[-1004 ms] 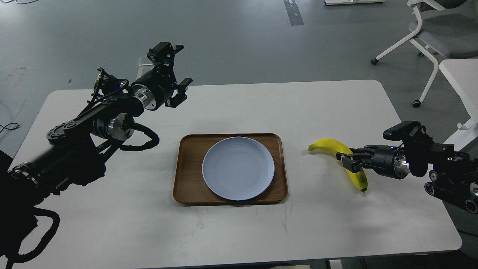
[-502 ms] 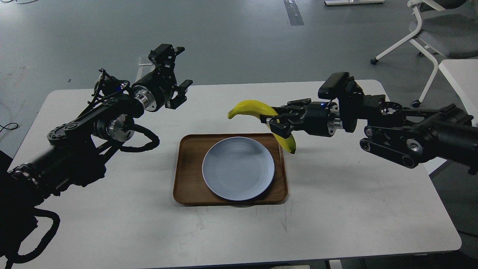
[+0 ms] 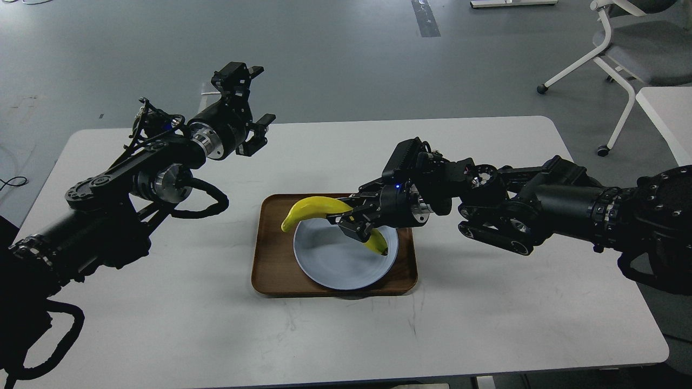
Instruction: Place banana on plate with both arms
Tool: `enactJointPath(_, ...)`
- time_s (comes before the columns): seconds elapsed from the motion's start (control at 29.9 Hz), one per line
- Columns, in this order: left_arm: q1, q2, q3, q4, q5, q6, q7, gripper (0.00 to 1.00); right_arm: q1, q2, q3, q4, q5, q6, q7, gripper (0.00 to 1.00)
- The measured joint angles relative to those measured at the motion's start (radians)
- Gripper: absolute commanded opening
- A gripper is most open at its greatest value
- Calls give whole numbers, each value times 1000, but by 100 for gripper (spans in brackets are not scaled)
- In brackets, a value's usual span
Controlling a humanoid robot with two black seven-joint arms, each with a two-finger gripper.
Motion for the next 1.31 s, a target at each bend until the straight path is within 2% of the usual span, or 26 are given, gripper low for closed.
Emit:
enactJointPath(0.07, 0, 0, 0, 0, 0, 1, 0, 98, -7, -2, -2, -6, 2, 10, -3, 21)
enactJointPath(0.13, 0, 0, 0, 0, 0, 1, 0, 98, -13, -2, -2, -7, 8, 16, -7, 76)
enactJointPath(0.17, 0, 0, 0, 0, 0, 1, 0, 98, -16, -2, -1, -7, 13, 18, -9, 86)
enactJointPath(0.27, 0, 0, 0, 0, 0, -2, 0, 98, -26, -1, 2, -7, 49, 19, -18, 99)
enactJointPath(0.4, -3, 0, -1, -1, 0, -10, -1, 98, -26, -2, 13, -7, 144, 19, -35, 100)
enactJointPath(0.64, -9, 0, -2, -2, 0, -25, 3, 98, 14, -56, 52, -1, 219, 17, -36, 100)
enactJointPath(0.8, -12, 5, -2, -10, 0, -28, 4, 98, 31, -150, 272, -7, 282, 20, -37, 100)
enactJointPath(0.9, -12, 19, -4, -13, 0, -44, -1, 98, 28, -182, 419, -1, 505, 66, -42, 100)
enactJointPath(0.97, -12, 34, -9, -13, 0, -62, -2, 98, 29, -188, 479, 3, 705, 121, -66, 100)
enactJointPath(1.1, -5, 48, -16, -13, -5, -90, -5, 98, 32, -221, 552, 3, 1111, 224, -175, 100)
enactJointPath(1.21, 0, 49, -18, -13, -7, -104, -6, 98, 18, -252, 587, 4, 1277, 274, -235, 100)
enactJointPath(1.31, 4, 51, -18, -13, -8, -119, -16, 98, -18, -265, 620, 1, 1363, 341, -262, 100)
